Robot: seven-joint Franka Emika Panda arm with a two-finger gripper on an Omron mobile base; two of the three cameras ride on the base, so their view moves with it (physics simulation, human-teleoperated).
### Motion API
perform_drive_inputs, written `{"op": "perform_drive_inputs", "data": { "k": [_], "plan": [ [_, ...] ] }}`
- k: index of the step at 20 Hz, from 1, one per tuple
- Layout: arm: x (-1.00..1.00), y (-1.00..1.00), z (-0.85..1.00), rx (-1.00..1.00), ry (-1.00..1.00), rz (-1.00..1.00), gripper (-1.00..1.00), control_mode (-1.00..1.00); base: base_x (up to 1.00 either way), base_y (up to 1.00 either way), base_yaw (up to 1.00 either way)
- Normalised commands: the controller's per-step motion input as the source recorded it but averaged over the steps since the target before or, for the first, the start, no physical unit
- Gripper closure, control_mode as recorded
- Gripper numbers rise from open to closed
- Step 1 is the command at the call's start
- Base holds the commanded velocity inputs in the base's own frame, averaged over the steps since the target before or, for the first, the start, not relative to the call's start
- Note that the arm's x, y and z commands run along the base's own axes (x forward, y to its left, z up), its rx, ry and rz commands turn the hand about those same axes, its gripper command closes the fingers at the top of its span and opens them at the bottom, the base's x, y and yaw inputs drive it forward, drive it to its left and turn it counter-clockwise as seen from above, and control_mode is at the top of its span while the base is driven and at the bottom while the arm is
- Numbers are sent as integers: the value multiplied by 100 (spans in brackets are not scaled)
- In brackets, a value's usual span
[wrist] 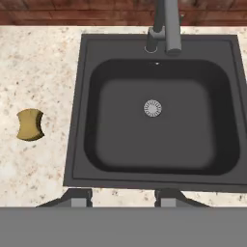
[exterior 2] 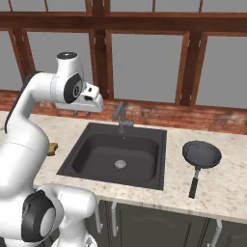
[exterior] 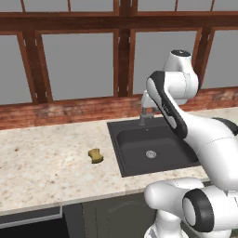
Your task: Pick the pan and sponge and place them into the sink. Then turn on the water.
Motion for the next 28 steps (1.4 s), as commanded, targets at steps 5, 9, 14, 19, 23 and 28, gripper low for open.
{"op": "perform_drive_inputs", "data": {
  "k": [5, 9, 14, 19, 23, 28],
  "plan": [
    [-28, -21, -8, 0, 0, -4, -100, -100, 0, 0, 0],
    [-70, -67, -48, -1, 3, -19, -100, -100, 0, 0, 0],
    [-36, -100, -54, -8, 4, -8, -100, -100, 0, 0, 0],
    [4, -100, -37, -17, 16, -5, -100, -100, 0, 0, 0],
    [17, -100, -29, -8, 16, -3, -100, -100, 0, 0, 0],
    [27, -100, -26, 0, 16, -5, -100, -100, 0, 0, 0]
  ]
}}
